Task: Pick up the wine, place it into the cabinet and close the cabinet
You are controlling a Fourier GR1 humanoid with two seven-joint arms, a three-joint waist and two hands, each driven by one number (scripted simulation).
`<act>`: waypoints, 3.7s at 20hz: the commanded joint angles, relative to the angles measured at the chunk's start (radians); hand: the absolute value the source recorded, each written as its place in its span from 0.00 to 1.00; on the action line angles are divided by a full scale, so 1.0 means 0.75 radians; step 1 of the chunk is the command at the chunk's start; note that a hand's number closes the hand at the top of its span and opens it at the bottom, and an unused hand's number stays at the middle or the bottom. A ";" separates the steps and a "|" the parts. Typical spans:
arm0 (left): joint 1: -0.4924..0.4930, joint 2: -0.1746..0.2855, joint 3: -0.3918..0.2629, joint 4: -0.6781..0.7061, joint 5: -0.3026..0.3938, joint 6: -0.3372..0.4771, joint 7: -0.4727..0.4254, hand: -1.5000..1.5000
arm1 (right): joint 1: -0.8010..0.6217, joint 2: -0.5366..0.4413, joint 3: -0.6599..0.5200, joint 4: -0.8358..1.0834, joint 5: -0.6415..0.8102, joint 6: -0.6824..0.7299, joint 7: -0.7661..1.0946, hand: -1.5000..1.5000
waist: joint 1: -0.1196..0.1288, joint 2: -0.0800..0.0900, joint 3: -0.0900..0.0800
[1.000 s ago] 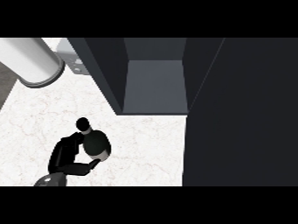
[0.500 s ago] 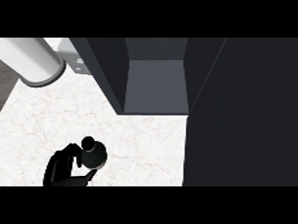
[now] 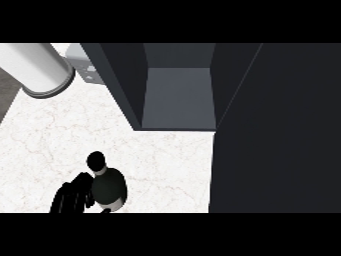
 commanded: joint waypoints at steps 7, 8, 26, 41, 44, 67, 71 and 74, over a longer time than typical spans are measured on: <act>0.218 -0.057 -0.171 -0.675 0.155 0.133 0.405 1.00 | -0.015 0.038 0.114 -0.055 0.092 -0.046 0.070 0.00 | -0.008 0.003 -0.003; 0.155 -0.058 -0.189 -0.749 0.166 0.193 0.502 1.00 | 0.012 0.007 -0.018 0.069 -0.011 0.029 -0.076 0.00 | -0.010 0.004 -0.002; -0.290 -0.058 -0.516 -0.854 0.111 0.906 0.711 1.00 | 0.049 0.003 -0.025 0.063 -0.014 0.043 -0.078 0.00 | -0.020 0.004 -0.003; -0.747 -0.058 -0.586 -0.228 0.109 1.115 0.569 1.00 | 0.038 0.025 -0.002 0.142 0.057 0.065 -0.181 0.00 | -0.024 0.006 -0.003; -0.817 -0.058 -0.619 -0.085 0.248 1.141 0.437 1.00 | -0.040 -0.079 -0.166 0.178 -0.133 0.116 -0.128 0.00 | -0.033 0.009 -0.003; -0.944 -0.058 -0.590 0.420 0.661 0.958 0.114 1.00 | -0.040 0.007 0.003 0.149 0.015 0.051 -0.089 0.00 | -0.028 0.010 -0.004; -1.014 -0.058 -0.631 0.599 0.779 0.892 -0.016 1.00 | -0.074 -0.012 -0.081 0.130 -0.061 0.027 -0.058 0.00 | -0.042 0.012 -0.004; -1.079 -0.058 -0.673 0.663 0.812 0.904 -0.011 1.00 | -0.023 0.007 -0.048 0.208 -0.004 0.073 -0.163 0.00 | -0.040 0.011 -0.004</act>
